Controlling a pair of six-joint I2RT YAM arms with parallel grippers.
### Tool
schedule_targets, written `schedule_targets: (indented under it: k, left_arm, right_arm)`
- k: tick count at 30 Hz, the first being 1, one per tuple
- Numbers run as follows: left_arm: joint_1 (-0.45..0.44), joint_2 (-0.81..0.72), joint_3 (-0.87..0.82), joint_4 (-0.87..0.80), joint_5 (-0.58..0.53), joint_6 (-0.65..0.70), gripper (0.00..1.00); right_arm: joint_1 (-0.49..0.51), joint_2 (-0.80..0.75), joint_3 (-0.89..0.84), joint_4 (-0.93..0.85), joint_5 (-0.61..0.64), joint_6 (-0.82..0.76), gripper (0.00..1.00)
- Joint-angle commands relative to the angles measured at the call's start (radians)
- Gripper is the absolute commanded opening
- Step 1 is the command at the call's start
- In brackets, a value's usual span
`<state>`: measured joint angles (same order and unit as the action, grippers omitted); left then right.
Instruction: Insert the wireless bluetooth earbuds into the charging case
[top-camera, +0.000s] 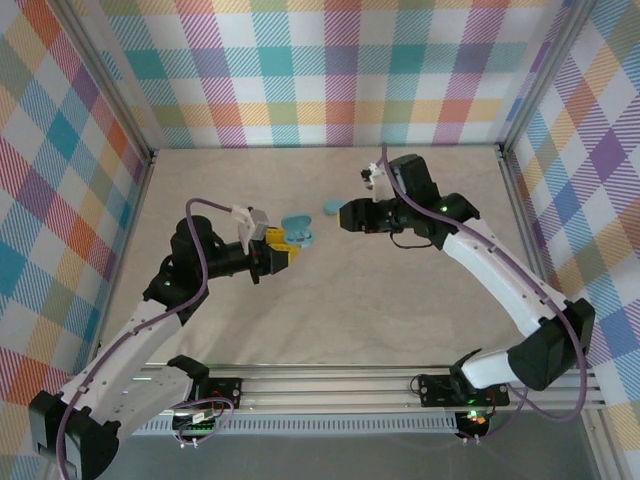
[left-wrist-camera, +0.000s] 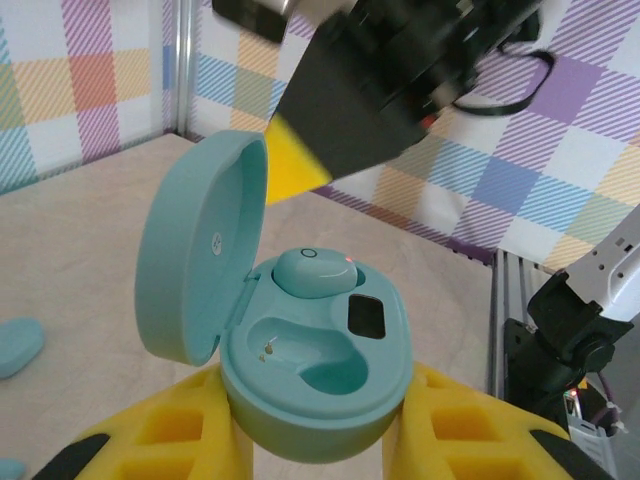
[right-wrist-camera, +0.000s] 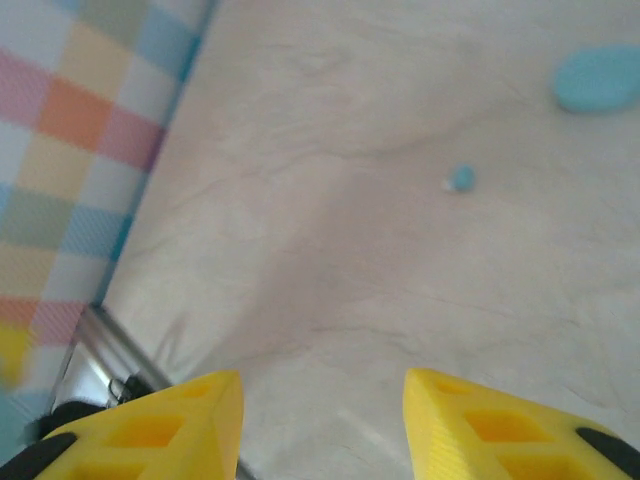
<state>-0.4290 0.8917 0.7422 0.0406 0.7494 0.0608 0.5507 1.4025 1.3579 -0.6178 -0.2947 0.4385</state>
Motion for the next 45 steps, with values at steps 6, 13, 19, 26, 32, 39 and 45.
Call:
schedule_targets:
  k: [6, 13, 19, 26, 32, 39, 45]
  left_arm:
    - [0.002, -0.081, -0.019, -0.035, -0.053, 0.025, 0.0]
    - [0.002, -0.097, -0.019, -0.054, -0.065, 0.024, 0.0]
    - [0.001, -0.115, -0.021, -0.061, -0.058, 0.007, 0.0]
    - [0.001, -0.122, -0.011, -0.093, -0.062, 0.018, 0.0]
    - [0.001, -0.126, -0.001, -0.115, -0.07, 0.03, 0.0]
    - [0.001, -0.126, 0.005, -0.152, -0.07, 0.048, 0.0]
    - [0.001, -0.126, 0.003, -0.148, -0.072, 0.047, 0.0]
  right_arm:
    - [-0.028, 0.271, 0.006, 0.116, 0.039, 0.107, 0.36]
    - [0.004, 0.557, 0.217, 0.097, 0.066, 0.152, 0.29]
    - [0.052, 0.739, 0.416, -0.008, 0.185, 0.159, 0.29]
    - [0.087, 0.915, 0.607, -0.102, 0.226, 0.144, 0.3]
    - [0.113, 1.001, 0.727, -0.179, 0.262, 0.118, 0.32]
    - [0.123, 1.052, 0.829, -0.258, 0.313, 0.089, 0.33]
    - [0.127, 1.101, 0.889, -0.293, 0.272, 0.063, 0.33]
